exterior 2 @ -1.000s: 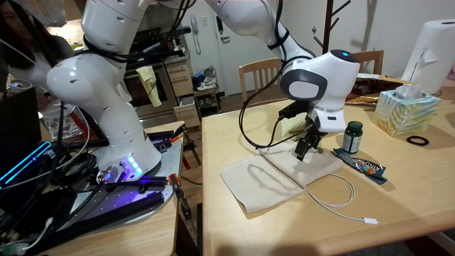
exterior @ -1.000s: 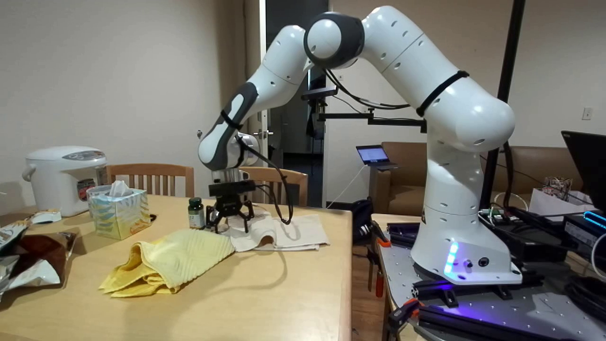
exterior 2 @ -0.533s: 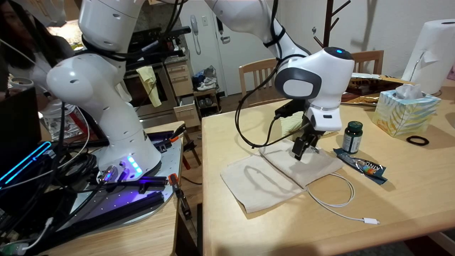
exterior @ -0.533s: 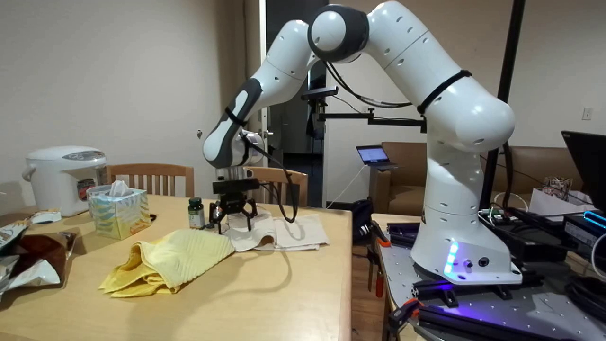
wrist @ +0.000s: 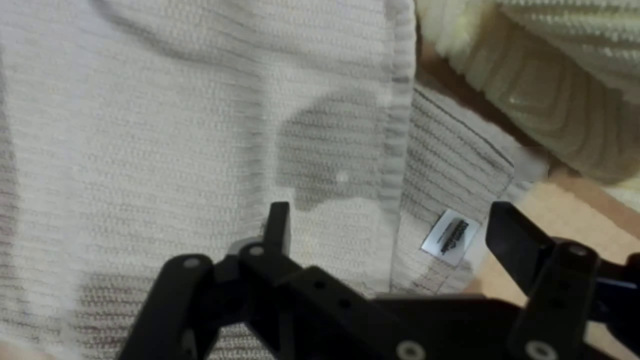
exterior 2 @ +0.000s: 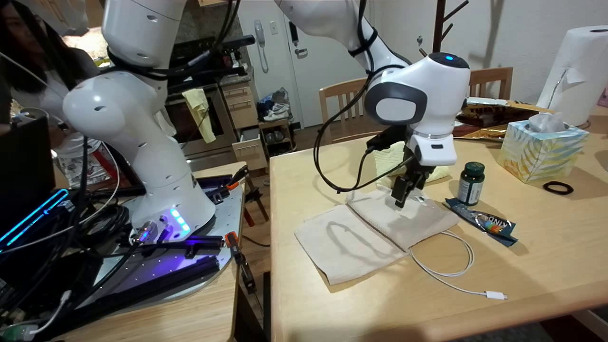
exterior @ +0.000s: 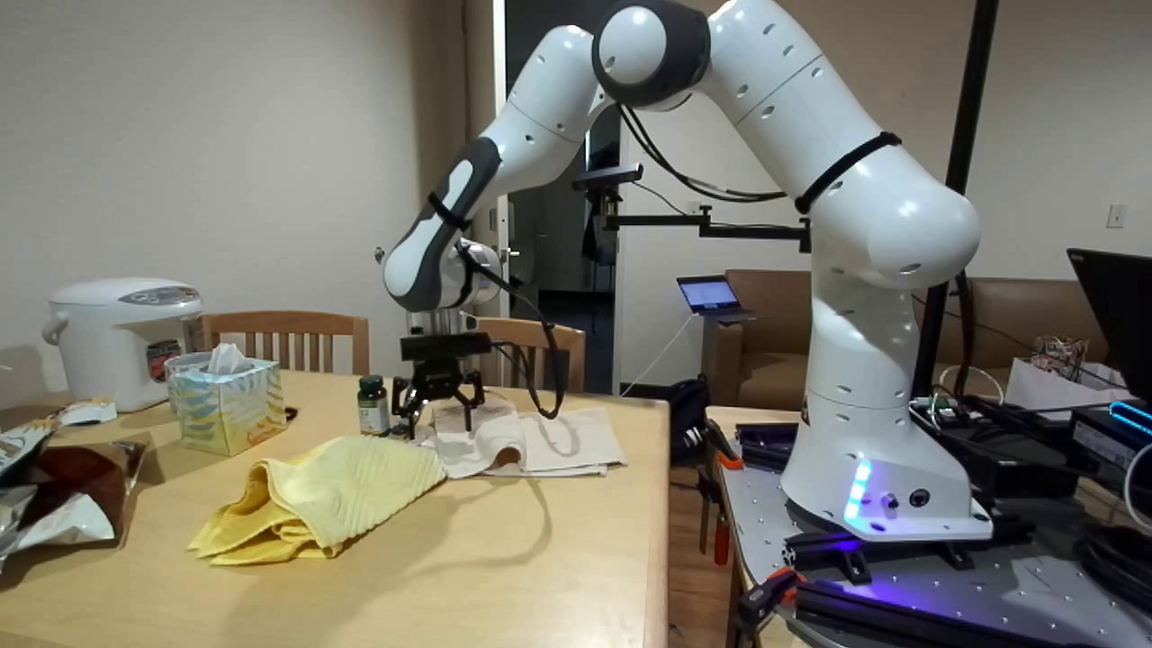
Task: Move the towel at the edge closer to the bottle
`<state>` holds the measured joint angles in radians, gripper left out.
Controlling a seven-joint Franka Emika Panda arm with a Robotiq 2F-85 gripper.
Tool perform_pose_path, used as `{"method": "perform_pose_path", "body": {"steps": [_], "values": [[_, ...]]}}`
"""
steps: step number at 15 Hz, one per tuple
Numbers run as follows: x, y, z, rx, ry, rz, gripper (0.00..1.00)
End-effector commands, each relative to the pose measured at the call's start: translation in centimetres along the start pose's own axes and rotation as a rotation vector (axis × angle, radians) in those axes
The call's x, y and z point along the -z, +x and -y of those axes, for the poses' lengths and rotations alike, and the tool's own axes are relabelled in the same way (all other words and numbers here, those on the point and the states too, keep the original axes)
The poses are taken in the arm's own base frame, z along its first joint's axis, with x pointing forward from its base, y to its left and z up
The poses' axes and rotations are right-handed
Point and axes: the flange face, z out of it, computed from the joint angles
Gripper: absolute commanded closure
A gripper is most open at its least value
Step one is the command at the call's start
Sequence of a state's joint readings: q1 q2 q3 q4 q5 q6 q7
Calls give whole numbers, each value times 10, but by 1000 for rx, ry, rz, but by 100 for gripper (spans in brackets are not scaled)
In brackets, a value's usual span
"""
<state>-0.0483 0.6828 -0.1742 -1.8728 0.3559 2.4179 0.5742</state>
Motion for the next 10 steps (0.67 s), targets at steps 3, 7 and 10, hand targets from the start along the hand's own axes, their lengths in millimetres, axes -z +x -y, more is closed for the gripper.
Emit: {"method": "perform_pose_path", "body": {"steps": [3,7,10], "values": [[-1,-7,-4,30,-7,9,0],[-4,-8,-6,26,-5,15,25],[-6,-9,-9,22,-9,18,40]]}}
